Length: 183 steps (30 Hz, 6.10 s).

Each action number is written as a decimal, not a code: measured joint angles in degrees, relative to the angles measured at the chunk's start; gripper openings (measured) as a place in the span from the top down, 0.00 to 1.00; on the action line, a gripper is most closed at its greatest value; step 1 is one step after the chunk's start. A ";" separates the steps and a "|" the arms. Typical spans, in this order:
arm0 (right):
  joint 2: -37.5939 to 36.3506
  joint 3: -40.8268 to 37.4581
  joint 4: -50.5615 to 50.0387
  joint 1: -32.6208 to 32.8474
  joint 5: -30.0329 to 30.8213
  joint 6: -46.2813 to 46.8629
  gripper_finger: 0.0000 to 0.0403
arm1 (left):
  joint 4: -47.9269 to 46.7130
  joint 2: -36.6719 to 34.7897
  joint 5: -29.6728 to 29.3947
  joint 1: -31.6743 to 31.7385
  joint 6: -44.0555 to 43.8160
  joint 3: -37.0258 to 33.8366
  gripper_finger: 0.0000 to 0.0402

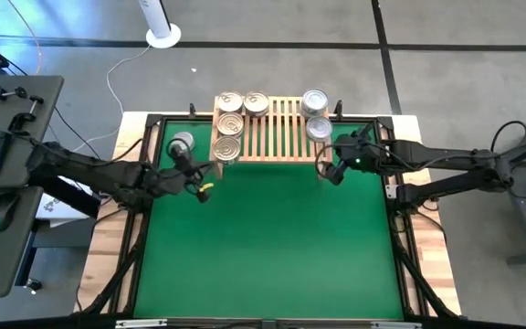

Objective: Stack canned seafood by type on shelf
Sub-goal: Put the center green tuna can on the shelf aligned with the other green tuna can, then move the green tuna can to the center of the table, then stack the green tuna can on top of the green tuna can on the shelf

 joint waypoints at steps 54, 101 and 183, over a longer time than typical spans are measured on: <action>16.44 -3.21 26.54 20.27 -2.98 -4.26 0.01 | -20.35 6.92 12.53 46.80 -10.21 -1.58 1.00; 19.23 -3.23 11.29 47.20 20.95 35.01 0.01 | -13.92 17.50 30.11 1.13 -48.38 -8.42 1.00; 67.42 -1.53 97.57 20.56 -17.33 -6.47 0.01 | 39.58 48.73 13.70 -15.29 -32.37 -5.16 1.00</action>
